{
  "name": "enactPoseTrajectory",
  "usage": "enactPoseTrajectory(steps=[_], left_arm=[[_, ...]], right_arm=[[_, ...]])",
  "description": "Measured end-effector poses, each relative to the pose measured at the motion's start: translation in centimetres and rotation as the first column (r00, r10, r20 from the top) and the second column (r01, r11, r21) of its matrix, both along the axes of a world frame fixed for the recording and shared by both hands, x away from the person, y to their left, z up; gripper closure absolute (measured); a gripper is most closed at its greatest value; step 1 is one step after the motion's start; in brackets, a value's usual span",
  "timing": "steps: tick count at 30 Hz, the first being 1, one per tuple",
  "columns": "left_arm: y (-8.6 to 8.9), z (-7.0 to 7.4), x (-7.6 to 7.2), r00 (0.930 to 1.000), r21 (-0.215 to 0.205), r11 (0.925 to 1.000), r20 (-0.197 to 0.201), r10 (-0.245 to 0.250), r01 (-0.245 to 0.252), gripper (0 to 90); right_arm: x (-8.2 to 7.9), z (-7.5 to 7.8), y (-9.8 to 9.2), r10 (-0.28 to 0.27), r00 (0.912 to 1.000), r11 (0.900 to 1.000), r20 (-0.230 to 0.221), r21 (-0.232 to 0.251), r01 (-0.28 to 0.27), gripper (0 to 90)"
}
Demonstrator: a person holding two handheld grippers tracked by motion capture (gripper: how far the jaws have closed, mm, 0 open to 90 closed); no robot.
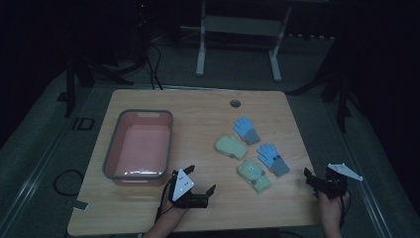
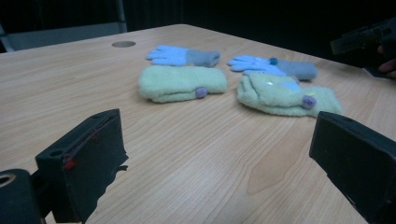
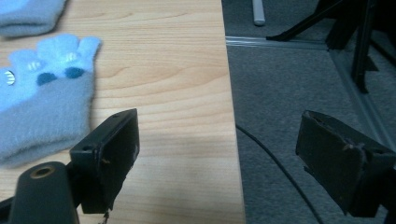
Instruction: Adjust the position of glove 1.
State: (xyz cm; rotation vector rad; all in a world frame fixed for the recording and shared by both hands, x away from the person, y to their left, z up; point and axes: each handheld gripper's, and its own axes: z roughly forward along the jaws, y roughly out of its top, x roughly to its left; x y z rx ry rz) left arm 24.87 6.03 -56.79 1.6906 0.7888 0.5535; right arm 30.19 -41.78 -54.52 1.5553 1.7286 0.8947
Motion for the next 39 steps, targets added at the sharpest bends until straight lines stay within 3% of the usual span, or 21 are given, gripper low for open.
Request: enactPoseTrajectory(steps=[3, 5, 8, 10, 12, 15, 21, 28, 33, 34, 35, 37, 39], left_arm=[[0.1, 0.0, -0.2, 1.0, -0.013, 0.9999, 0.004, -0.002, 0.002, 3.7], [0.1, 0.0, -0.2, 1.0, -0.011, 0.9999, 0.005, -0.004, 0.004, 3.7], [0.1, 0.0, -0.3, 1.0, -0.011, 0.9999, 0.005, -0.004, 0.004, 3.7], [0.2, 0.0, -0.2, 1.0, -0.015, 0.9999, 0.004, -0.006, 0.006, 3.7], [0.2, 0.0, -0.2, 1.0, -0.015, 0.9999, 0.005, -0.006, 0.006, 3.7], [0.1, 0.0, -0.2, 1.0, -0.013, 0.9999, 0.005, -0.004, 0.004, 3.7], [0.2, 0.0, -0.2, 1.0, -0.018, 0.9998, 0.001, 0.0, 0.0, 3.7], [0.2, 0.0, -0.2, 1.0, -0.02, 0.9998, 0.001, -0.003, 0.003, 3.7], [0.2, 0.0, -0.2, 1.0, -0.02, 0.9998, 0.001, -0.003, 0.004, 3.7], [0.2, 0.0, -0.2, 1.0, -0.02, 0.9998, 0.001, -0.004, 0.004, 3.7], [0.2, 0.0, -0.2, 1.0, -0.02, 0.9998, 0.002, -0.004, 0.004, 3.7], [0.2, 0.0, -0.2, 1.0, -0.02, 0.9998, 0.002, -0.005, 0.005, 3.7], [0.3, 0.0, -0.2, 1.0, -0.02, 0.9998, 0.002, -0.006, 0.006, 3.7]], right_arm=[[0.4, 1.0, 0.1, -0.005, 1.0, 0.999, -0.009, -0.04, 0.004, 13.1], [0.6, 1.9, 0.1, 0.005, 1.0, 1.0, -0.002, -0.015, -0.005, 13.1], [1.1, 3.1, 0.3, 0.048, 0.9989, 0.999, 0.0, -0.021, -0.048, 13.3], [1.7, 3.9, 0.8, 0.096, 0.9951, 0.995, -0.023, -0.035, -0.097, 13.3], [2.2, 4.5, 1.4, 0.105, 0.9942, 0.992, -0.023, -0.069, -0.106, 13.3], [2.8, 5.1, 2.0, 0.125, 0.9917, 0.989, -0.029, -0.075, -0.127, 13.0], [4.0, 6.7, 4.4, 0.211, 0.9774, 0.976, 0.02, -0.067, -0.209, 12.4], [5.2, 7.8, 6.2, 0.185, 0.9814, 0.981, 0.05, -0.076, -0.181, 12.1], [5.7, 8.6, 7.0, 0.187, 0.9783, 0.98, 0.088, -0.09, -0.18, 15.1], [5.8, 8.8, 7.2, 0.205, 0.9753, 0.976, 0.082, -0.092, -0.197, 15.4], [6.2, 9.4, 8.0, 0.263, 0.9621, 0.963, 0.071, -0.08, -0.257, 13.4], [6.3, 9.7, 9.0, 0.293, 0.9518, 0.954, 0.089, -0.092, -0.286, 13.5], [6.4, 9.8, 9.9, 0.349, 0.9337, 0.935, 0.079, -0.101, -0.341, 14.0]])
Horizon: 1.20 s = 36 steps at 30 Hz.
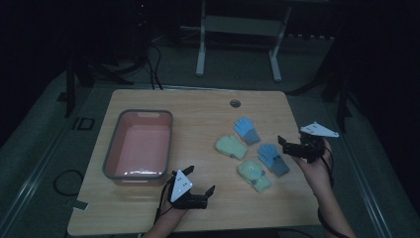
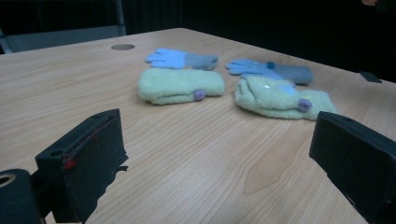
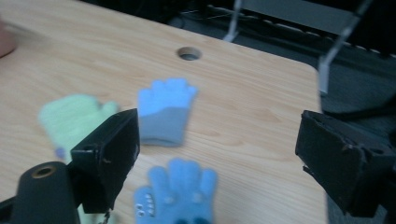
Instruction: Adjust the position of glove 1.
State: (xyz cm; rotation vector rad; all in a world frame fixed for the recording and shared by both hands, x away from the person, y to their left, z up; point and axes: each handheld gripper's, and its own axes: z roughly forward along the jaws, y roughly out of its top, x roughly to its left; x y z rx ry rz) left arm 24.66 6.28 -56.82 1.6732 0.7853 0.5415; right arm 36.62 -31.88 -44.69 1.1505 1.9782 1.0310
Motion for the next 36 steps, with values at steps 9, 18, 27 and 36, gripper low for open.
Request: enactPoseTrajectory(steps=[9, 18, 27, 36], left_arm=[[0.0, 0.0, 0.0, 1.0, 0.001, 1.0, 0.004, -0.006, 0.006, 3.7], [0.0, 0.0, -0.1, 0.9999, 0.003, 0.9999, 0.008, -0.012, 0.012, 3.7], [-0.1, 0.0, -0.2, 0.9994, 0.0, 0.9994, 0.006, -0.033, 0.033, 3.4], [-0.1, 0.0, -0.2, 0.9992, 0.001, 0.9993, 0.011, -0.038, 0.038, 3.3]], right_arm=[[1.1, -0.5, 4.0, 0.2, 0.9766, 0.978, -0.08, -0.036, -0.203, 22.7], [2.8, -1.5, 6.1, 0.289, 0.9515, 0.954, -0.105, -0.047, -0.295, 32.6], [4.9, -2.9, 7.7, 0.345, 0.9276, 0.933, -0.142, -0.052, -0.356, 38.5], [6.6, -5.0, 9.8, 0.403, 0.8859, 0.901, -0.23, -0.072, -0.428, 46.4]])
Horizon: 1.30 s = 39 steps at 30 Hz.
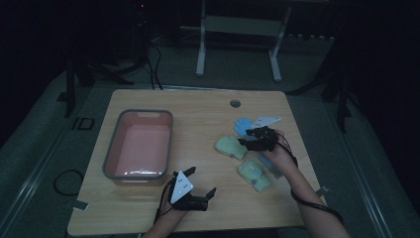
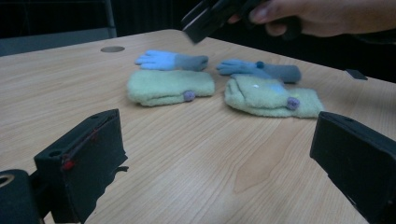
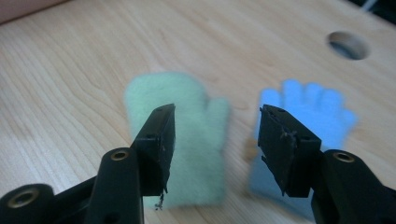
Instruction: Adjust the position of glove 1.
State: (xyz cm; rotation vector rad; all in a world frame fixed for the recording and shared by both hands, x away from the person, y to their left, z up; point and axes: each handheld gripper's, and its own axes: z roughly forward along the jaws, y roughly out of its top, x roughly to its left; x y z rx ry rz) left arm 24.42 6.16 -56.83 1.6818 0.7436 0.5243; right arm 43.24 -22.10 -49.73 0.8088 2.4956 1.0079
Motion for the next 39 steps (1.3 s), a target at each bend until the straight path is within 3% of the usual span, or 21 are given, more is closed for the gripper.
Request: enactPoseTrajectory(steps=[6, 11, 18, 23, 31, 36, 38, 39], left_arm=[[0.0, 0.0, 0.0, 1.0, -0.003, 1.0, -0.002, 0.0, 0.0, 3.3], [0.0, 0.0, 0.0, 1.0, -0.003, 1.0, 0.0, -0.001, 0.001, 3.3], [0.0, 0.0, 0.0, 1.0, -0.002, 1.0, 0.003, -0.003, 0.003, 3.3], [0.0, 0.0, -0.1, 1.0, -0.001, 1.0, 0.004, -0.001, 0.001, 3.3], [0.0, 0.0, -0.1, 1.0, -0.002, 1.0, 0.003, -0.001, 0.001, 3.3], [0.0, 0.0, -0.1, 1.0, 0.001, 1.0, 0.004, 0.002, -0.002, 3.3], [0.0, 0.0, -0.1, 1.0, 0.0, 1.0, 0.003, 0.001, -0.001, 3.2], [0.0, 0.0, -0.1, 1.0, 0.0, 1.0, 0.003, 0.002, -0.002, 3.2]], right_arm=[[1.3, -2.2, 1.7, 0.076, 0.9947, 0.997, -0.069, -0.015, -0.078, 52.4], [1.9, -3.1, 2.3, 0.112, 0.9889, 0.993, -0.098, -0.017, -0.114, 54.3], [2.8, -4.2, 2.7, 0.113, 0.9806, 0.991, -0.16, -0.049, -0.122, 58.0], [3.1, -4.5, 2.7, 0.115, 0.9765, 0.992, -0.182, -0.028, -0.122, 59.4], [2.4, -4.8, 2.8, 0.077, 0.9816, 0.997, -0.175, -0.001, -0.078, 70.7], [1.5, -4.4, 3.7, 0.008, 0.9883, 0.999, -0.152, -0.029, -0.013, 78.7], [0.9, -3.7, 4.2, -0.065, 0.9899, 0.997, -0.126, -0.042, 0.06, 85.2], [0.9, -3.7, 4.2, -0.065, 0.9899, 0.997, -0.126, -0.042, 0.06, 85.2]])
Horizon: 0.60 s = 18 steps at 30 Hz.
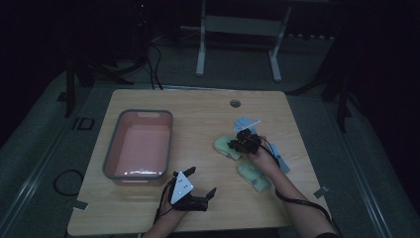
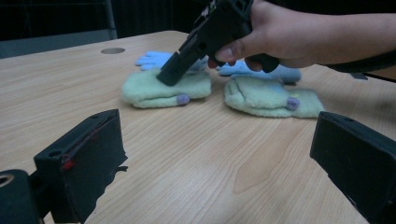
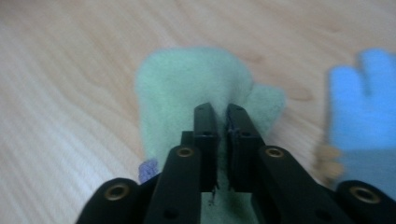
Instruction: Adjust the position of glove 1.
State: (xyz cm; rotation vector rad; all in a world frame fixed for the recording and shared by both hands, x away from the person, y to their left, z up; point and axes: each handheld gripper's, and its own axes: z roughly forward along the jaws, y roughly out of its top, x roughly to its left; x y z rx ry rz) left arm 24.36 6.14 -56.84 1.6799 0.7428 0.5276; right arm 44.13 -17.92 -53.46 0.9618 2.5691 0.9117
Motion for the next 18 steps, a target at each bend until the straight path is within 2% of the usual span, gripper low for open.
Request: enactPoseTrajectory(steps=[1, 6, 9, 11, 13, 15, 16, 17, 18], left_arm=[[0.0, 0.0, 0.0, 1.0, 0.0, 1.0, 0.001, 0.001, -0.001, 3.2], [0.0, 0.0, 0.0, 1.0, 0.002, 1.0, 0.0, 0.002, -0.002, 3.3], [0.0, 0.0, 0.0, 1.0, 0.002, 1.0, 0.001, 0.003, -0.003, 3.3], [-0.1, 0.0, -0.1, 0.9999, 0.003, 0.9999, 0.005, 0.014, -0.014, 3.3], [-0.1, 0.0, -0.1, 0.9997, 0.006, 0.9997, 0.007, 0.022, -0.022, 3.3], [0.0, 0.0, -0.1, 0.9997, -0.001, 0.9997, 0.004, 0.026, -0.026, 3.2], [0.0, 0.0, 0.0, 0.9997, -0.005, 0.9997, 0.0, 0.025, -0.025, 3.3], [0.1, 0.0, 0.0, 0.9997, -0.01, 0.9997, -0.002, 0.024, -0.024, 3.3], [0.1, 0.0, 0.0, 0.9997, -0.016, 0.9996, -0.006, 0.023, -0.023, 3.3]], right_arm=[[-0.5, 0.5, 0.3, -0.041, 0.9991, 0.999, 0.009, 0.007, 0.041, 86.2], [-1.8, 1.8, 1.0, -0.09, 0.9958, 0.995, 0.017, 0.038, 0.089, 86.3], [-3.2, 3.1, 1.3, -0.132, 0.991, 0.987, 0.027, 0.095, 0.128, 86.5], [-4.3, 3.9, 1.5, -0.185, 0.9822, 0.973, 0.03, 0.145, 0.179, 86.5], [-5.4, 4.6, 1.6, -0.242, 0.9696, 0.954, 0.036, 0.189, 0.231, 86.5], [-6.5, 5.1, 1.7, -0.287, 0.9576, 0.93, 0.02, 0.243, 0.274, 86.5], [-7.1, 5.2, 1.8, -0.291, 0.9567, 0.923, 0.005, 0.266, 0.279, 86.5], [-7.8, 5.3, 1.8, -0.291, 0.9565, 0.912, -0.013, 0.299, 0.282, 86.5], [-9.2, 5.4, 1.9, -0.311, 0.9498, 0.89, -0.033, 0.341, 0.303, 86.5]])
